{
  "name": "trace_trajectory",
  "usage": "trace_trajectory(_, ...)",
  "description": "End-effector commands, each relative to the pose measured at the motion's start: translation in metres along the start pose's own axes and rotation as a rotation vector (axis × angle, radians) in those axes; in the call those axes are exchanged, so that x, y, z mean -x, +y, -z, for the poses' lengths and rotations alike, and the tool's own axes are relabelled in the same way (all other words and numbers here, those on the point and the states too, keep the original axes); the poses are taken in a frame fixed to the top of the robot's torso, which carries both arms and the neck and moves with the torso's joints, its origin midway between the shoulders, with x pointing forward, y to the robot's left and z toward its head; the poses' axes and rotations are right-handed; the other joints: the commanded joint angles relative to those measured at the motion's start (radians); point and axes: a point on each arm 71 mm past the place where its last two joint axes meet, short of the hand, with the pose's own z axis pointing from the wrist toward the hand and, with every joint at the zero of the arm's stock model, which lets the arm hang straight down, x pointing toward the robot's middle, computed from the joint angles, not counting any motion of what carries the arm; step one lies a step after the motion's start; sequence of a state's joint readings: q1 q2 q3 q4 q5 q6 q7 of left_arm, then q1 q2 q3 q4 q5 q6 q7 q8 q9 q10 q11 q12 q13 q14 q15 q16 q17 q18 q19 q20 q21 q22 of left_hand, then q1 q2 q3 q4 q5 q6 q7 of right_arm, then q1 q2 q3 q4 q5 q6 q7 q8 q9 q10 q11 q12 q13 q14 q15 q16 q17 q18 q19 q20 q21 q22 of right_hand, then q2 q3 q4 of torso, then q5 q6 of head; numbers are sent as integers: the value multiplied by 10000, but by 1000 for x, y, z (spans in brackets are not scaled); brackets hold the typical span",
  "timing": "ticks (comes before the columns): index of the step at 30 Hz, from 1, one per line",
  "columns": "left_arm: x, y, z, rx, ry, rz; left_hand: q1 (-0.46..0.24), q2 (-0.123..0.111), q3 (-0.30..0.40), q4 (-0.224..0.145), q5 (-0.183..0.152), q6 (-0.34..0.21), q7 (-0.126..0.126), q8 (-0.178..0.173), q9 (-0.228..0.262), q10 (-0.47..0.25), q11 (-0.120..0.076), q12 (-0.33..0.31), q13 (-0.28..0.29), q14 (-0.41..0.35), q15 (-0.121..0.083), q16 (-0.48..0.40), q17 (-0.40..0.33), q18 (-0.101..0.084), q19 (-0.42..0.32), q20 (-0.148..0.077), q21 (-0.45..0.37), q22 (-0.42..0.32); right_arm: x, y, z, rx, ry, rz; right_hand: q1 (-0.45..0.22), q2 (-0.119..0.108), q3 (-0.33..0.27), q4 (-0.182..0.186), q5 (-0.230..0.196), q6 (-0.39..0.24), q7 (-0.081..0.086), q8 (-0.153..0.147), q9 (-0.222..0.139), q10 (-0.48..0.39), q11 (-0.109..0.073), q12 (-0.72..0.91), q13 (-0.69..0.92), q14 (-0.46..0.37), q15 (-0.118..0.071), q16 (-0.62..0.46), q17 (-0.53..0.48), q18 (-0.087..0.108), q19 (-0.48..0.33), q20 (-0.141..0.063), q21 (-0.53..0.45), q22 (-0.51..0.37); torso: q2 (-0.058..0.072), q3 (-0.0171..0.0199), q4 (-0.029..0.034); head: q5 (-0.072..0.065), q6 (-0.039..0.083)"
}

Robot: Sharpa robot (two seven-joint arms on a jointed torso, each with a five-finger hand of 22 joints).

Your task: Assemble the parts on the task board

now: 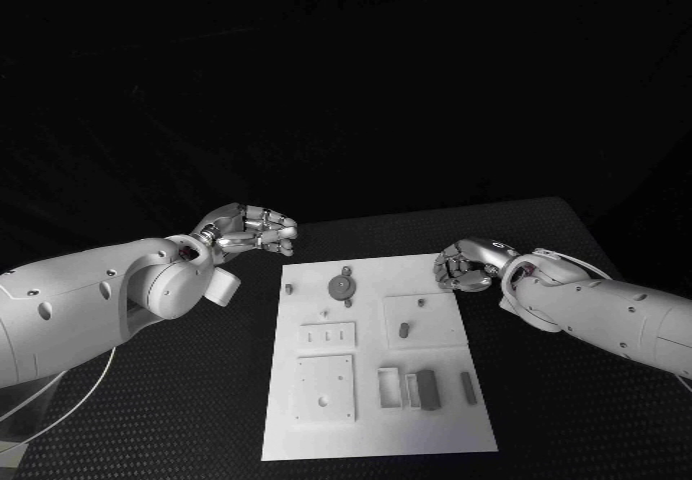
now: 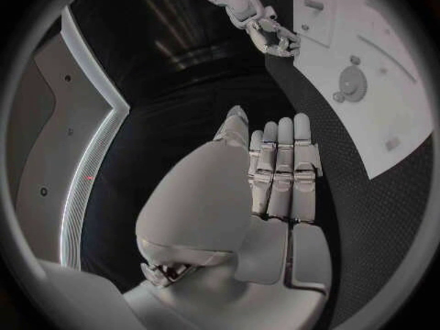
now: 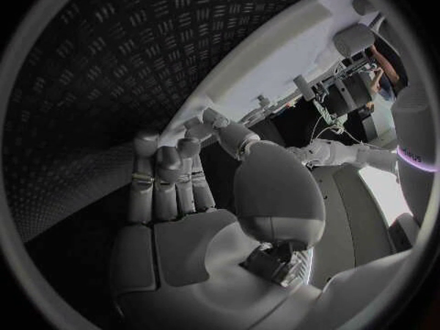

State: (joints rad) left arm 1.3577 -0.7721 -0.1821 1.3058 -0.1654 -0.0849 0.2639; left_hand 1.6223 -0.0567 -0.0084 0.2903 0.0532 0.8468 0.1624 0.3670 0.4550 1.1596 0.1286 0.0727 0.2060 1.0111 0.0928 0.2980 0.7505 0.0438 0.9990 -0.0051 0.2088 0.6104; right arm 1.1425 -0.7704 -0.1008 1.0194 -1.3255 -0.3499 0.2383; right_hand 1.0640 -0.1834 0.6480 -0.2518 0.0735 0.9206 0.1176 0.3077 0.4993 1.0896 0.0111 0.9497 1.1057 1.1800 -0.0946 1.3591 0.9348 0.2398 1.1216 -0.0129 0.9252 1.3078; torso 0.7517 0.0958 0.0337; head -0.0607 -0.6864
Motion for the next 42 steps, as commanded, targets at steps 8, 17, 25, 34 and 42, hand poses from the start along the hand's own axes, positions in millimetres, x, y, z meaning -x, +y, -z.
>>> trace_trajectory(8,-1,-1,0,-72,151,20,-47,-82,-45,1,9,-17,95,-74,-15,-35,33,-56,16,68,23,-55,16,121,74,3,-61,6,6,-1,1,-273,-810,122,-757,-475,-723,133,-10,-716,351,-415,-111,-248,279,44,44,-207,252,50,24,220,-114,12,-44,165,4,-6,7,-50,24)
trace_trajectory(17,-1,-1,1,-66,128,16,-41,-88,-46,-1,9,-20,98,-78,-16,-39,34,-57,17,69,22,-60,21,122,75,2,-63,7,8,2,6,-252,-1160,267,-894,-501,-923,201,8,-616,329,-357,-42,-245,261,115,66,-203,238,114,49,220,-77,-25,-32,161,3,-7,11,-59,16)
trace_trajectory(25,0,-1,1,-55,118,18,-39,-89,-47,0,9,-19,100,-79,-16,-40,34,-56,18,71,22,-63,24,122,76,2,-64,7,6,10,10,-381,-1462,754,-1116,-612,-1178,340,4,103,67,69,286,-58,14,248,71,-39,6,231,65,220,120,-138,55,162,1,-4,-1,-56,13)
trace_trajectory(34,1,0,2,-47,88,15,-39,-89,-48,2,9,-18,101,-80,-15,-40,35,-55,19,73,22,-65,28,121,78,3,-64,8,1,11,14,-861,-1641,1637,-1720,-875,-1704,465,5,562,-200,394,733,142,-248,333,79,126,-252,249,39,220,274,-313,55,126,4,-10,-8,-69,14)
trace_trajectory(42,1,0,2,-44,90,13,-39,-87,-48,4,9,-17,102,-81,-15,-40,35,-54,20,75,23,-68,31,121,80,3,-65,9,1,10,16,-1167,-2039,1946,-2127,-1064,-1923,538,6,901,-374,643,1137,264,-412,376,99,199,-409,229,22,220,346,-413,12,108,7,-8,2,-85,8)
